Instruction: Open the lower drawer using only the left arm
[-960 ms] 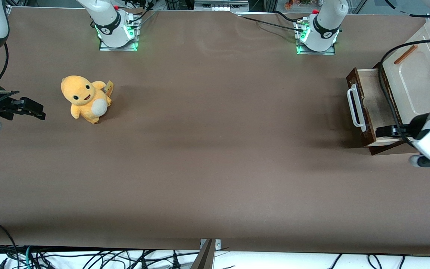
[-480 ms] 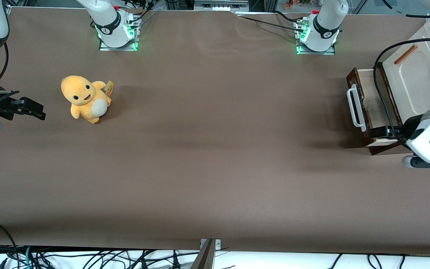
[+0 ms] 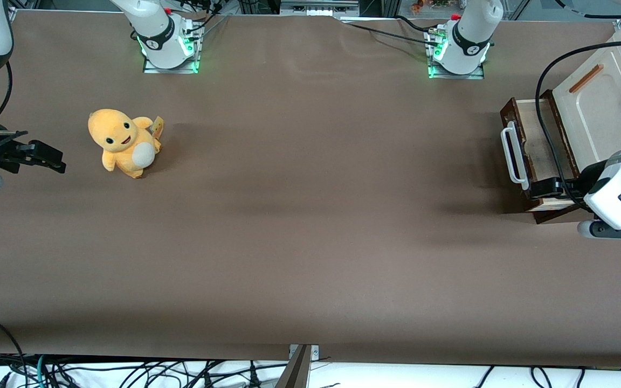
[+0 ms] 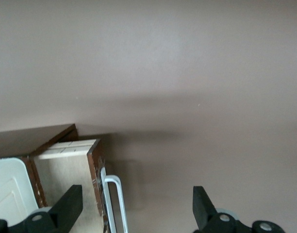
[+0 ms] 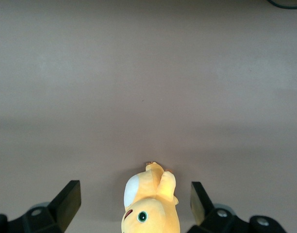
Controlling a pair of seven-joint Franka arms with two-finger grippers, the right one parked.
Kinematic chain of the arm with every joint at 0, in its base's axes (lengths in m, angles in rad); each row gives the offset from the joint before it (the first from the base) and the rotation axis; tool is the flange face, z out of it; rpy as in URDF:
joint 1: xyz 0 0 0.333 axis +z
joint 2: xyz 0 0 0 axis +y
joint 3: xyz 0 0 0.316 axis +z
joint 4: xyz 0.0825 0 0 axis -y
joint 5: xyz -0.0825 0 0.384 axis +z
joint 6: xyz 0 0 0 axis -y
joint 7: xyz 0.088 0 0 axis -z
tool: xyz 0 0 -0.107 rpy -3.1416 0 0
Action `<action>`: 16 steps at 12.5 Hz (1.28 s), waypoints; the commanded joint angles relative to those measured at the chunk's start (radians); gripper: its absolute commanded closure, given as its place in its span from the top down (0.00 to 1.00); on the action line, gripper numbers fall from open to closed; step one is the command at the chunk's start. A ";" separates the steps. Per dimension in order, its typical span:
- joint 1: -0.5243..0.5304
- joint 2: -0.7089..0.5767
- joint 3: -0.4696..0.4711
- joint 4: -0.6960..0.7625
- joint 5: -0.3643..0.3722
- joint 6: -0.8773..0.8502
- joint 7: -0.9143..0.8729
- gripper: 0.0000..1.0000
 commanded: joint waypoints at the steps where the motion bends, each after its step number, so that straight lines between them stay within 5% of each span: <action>1: 0.003 -0.015 -0.004 -0.010 -0.019 0.021 0.023 1.00; 16: 0.005 -0.026 0.005 -0.014 -0.011 0.030 0.129 1.00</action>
